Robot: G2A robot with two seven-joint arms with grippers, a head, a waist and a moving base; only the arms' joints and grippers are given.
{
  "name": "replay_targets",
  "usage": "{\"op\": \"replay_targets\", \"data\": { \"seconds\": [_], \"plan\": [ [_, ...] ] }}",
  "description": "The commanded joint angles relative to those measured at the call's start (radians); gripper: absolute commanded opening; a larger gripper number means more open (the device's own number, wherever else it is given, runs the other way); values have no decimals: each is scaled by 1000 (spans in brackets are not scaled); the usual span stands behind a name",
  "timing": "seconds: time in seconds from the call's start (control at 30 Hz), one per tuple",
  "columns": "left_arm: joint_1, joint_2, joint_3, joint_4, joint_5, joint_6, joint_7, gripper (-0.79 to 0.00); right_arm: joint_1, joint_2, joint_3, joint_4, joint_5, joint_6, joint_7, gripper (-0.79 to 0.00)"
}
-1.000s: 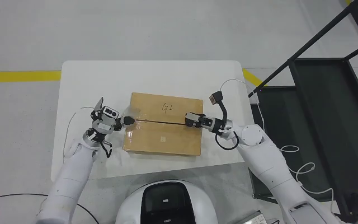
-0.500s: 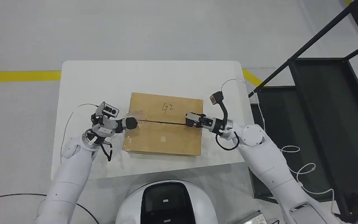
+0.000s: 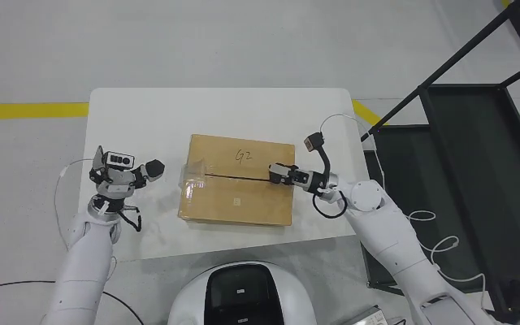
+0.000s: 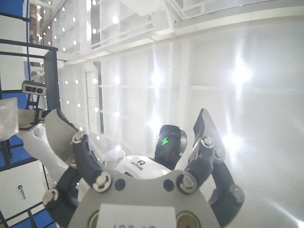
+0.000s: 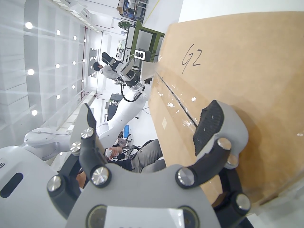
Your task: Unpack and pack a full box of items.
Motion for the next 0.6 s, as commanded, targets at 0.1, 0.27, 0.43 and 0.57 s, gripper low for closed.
{"op": "replay_targets", "data": {
  "seconds": [0.1,0.27,0.43,0.57],
  "plan": [
    [-6,0,7,53,79,-39,38,0,1,-1,-3,-2,-5,3,-4,0],
    [-61,-15,55,109,92,-64,53,0,3,-1,-4,-1,-7,3,-7,0],
    [-119,-29,109,151,144,-94,53,0,2,0,1,0,-10,2,-9,0],
    [-140,-36,144,164,185,-100,35,0,-2,3,11,0,-9,0,-8,0]
  ]
}}
